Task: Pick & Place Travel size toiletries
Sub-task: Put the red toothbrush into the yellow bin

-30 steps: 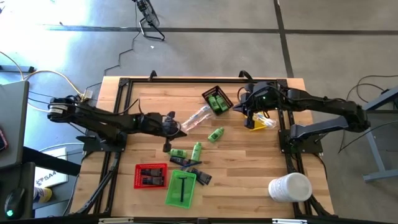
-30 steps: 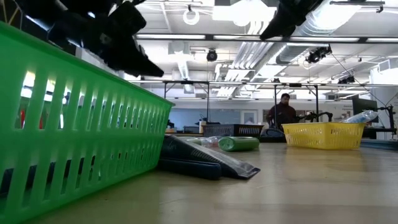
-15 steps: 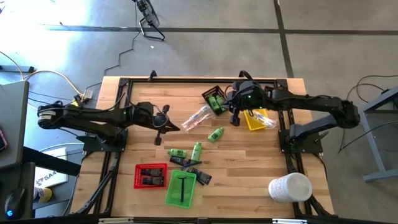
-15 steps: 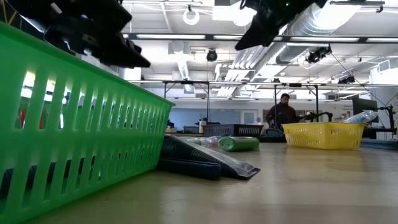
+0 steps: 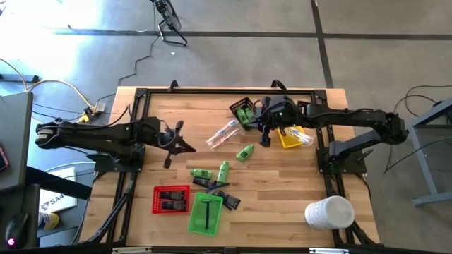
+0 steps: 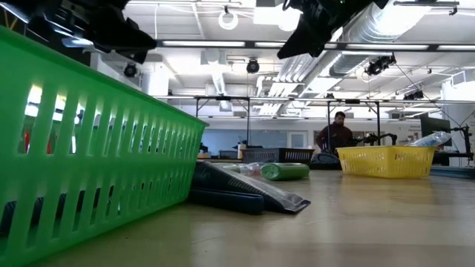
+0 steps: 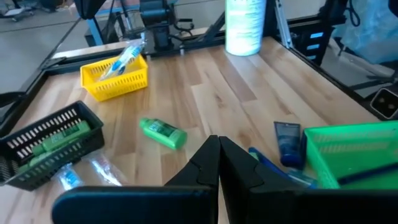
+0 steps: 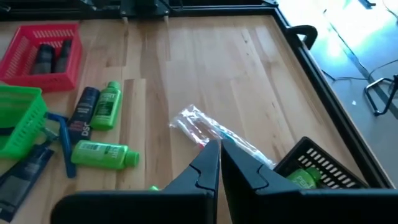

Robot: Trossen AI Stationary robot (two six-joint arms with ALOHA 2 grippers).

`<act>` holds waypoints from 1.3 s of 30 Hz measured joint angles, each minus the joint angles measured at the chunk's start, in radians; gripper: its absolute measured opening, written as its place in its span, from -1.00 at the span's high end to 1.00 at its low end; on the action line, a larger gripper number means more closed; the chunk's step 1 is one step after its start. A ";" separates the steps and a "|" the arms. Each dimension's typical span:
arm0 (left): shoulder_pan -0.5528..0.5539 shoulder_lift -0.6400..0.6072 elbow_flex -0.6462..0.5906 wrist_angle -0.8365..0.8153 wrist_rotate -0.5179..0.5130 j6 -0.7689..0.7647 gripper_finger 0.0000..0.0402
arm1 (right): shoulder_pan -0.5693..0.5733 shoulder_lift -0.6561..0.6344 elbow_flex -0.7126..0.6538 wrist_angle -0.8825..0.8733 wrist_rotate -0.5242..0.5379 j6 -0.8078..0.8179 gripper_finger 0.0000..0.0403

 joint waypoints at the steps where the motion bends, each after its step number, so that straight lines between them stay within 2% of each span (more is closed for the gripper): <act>1: -0.013 -0.008 0.000 -0.007 -0.013 -0.004 1.00 | 0.004 0.000 0.000 -0.001 0.000 0.000 0.96; 9: -0.086 -0.020 0.000 -0.021 -0.129 0.022 1.00 | 0.029 0.000 0.000 -0.009 -0.005 -0.001 0.96; 16: -0.145 -0.019 0.000 0.004 -0.137 -0.004 1.00 | 0.030 0.033 0.000 -0.037 -0.001 0.000 0.96; 21: -0.187 -0.018 -0.085 0.129 -0.180 -0.005 1.00 | 0.030 0.092 0.001 -0.018 -0.010 -0.003 0.96; 24: -0.189 -0.018 -0.133 0.220 -0.199 -0.005 1.00 | 0.030 0.128 0.000 -0.007 -0.008 -0.003 0.96; 28: -0.189 -0.033 -0.137 0.204 -0.258 -0.004 1.00 | 0.030 0.144 0.000 0.016 -0.010 -0.003 0.96; 39: -0.189 -0.032 -0.137 0.212 -0.317 -0.056 1.00 | 0.030 0.145 0.000 0.046 -0.020 -0.008 0.96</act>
